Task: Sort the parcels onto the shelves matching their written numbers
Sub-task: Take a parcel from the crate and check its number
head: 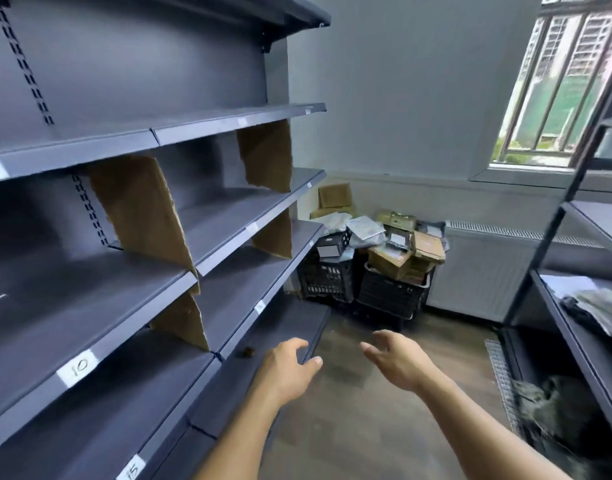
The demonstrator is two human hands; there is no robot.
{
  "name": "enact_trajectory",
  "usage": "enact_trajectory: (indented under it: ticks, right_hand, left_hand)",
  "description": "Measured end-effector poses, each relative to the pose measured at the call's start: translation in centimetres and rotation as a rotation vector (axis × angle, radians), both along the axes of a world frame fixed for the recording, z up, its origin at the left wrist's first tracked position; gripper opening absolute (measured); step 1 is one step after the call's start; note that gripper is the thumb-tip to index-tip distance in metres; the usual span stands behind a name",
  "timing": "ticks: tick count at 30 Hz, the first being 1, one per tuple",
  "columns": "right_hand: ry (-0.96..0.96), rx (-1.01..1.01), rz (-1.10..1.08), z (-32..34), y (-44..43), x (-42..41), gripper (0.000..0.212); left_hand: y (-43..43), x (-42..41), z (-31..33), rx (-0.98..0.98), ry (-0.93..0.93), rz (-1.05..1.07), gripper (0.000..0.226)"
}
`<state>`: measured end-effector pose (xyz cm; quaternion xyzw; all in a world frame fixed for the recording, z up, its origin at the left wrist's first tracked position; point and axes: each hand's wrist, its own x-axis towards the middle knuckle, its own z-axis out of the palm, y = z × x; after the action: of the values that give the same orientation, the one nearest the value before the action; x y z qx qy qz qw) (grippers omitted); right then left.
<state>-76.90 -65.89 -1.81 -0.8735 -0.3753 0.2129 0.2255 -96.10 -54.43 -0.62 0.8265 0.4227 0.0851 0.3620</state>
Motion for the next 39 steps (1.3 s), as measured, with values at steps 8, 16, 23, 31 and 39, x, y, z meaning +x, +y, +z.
enact_trajectory:
  ticks: [8, 16, 23, 31, 39]
  right_hand:
    - [0.046, 0.019, -0.172, -1.0, 2.5, 5.5, 0.061]
    - [0.079, 0.025, -0.27, -3.4, 4.7, 15.0, 0.062]
    - [0.136, 0.007, -0.231, -4.7, 9.9, 26.8, 0.064]
    - [0.156, -0.022, -0.205, -4.2, 15.4, 37.9, 0.064]
    - [0.18, -0.047, -0.216, -5.8, 21.7, 45.1, 0.063]
  left_hand:
    - [6.1, 7.6, -0.5, 0.019, 0.006, -0.126, 0.05]
    - [10.0, 17.9, -2.6, -0.009, 0.024, -0.19, 0.049]
    - [14.8, 29.0, -3.3, -0.029, 0.039, -0.147, 0.049]
    - [19.4, 39.6, -3.2, -0.045, 0.07, -0.113, 0.048]
    - [25.6, 47.5, -5.1, -0.08, 0.09, -0.122, 0.047]
